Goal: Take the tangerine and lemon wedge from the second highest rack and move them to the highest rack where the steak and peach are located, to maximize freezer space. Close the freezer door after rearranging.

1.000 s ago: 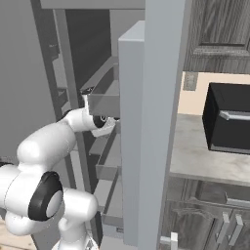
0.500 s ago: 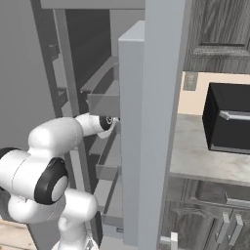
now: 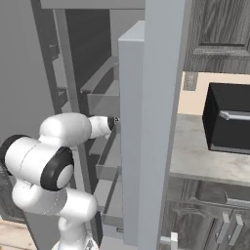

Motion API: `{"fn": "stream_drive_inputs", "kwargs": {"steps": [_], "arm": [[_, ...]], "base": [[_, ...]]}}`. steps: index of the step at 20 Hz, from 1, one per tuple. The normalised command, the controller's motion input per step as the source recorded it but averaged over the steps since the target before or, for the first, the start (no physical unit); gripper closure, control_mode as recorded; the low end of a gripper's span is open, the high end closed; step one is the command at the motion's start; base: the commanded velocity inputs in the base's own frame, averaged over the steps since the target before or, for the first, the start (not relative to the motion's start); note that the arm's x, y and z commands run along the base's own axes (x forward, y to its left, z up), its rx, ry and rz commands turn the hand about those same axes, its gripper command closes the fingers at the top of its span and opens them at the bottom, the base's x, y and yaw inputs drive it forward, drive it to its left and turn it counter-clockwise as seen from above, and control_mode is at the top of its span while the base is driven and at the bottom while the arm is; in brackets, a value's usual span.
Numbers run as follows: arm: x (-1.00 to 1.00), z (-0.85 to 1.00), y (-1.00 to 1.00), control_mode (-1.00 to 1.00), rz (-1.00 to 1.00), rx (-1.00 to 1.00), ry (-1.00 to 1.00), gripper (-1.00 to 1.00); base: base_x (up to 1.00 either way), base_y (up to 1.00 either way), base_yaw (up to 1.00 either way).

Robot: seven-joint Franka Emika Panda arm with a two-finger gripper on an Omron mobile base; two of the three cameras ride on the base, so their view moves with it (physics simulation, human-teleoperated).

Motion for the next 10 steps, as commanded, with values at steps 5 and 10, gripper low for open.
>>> {"fn": "stream_drive_inputs", "kwargs": {"steps": [5,10], "arm": [[0.33,-0.07,-0.29,-1.0,0.0,0.0,0.0,-1.0],[0.42,-0.1,-0.2,-1.0,0.0,0.0,0.0,-1.0]], "base": [[0.0,0.0,0.0],[0.0,0.0,0.0]]}}
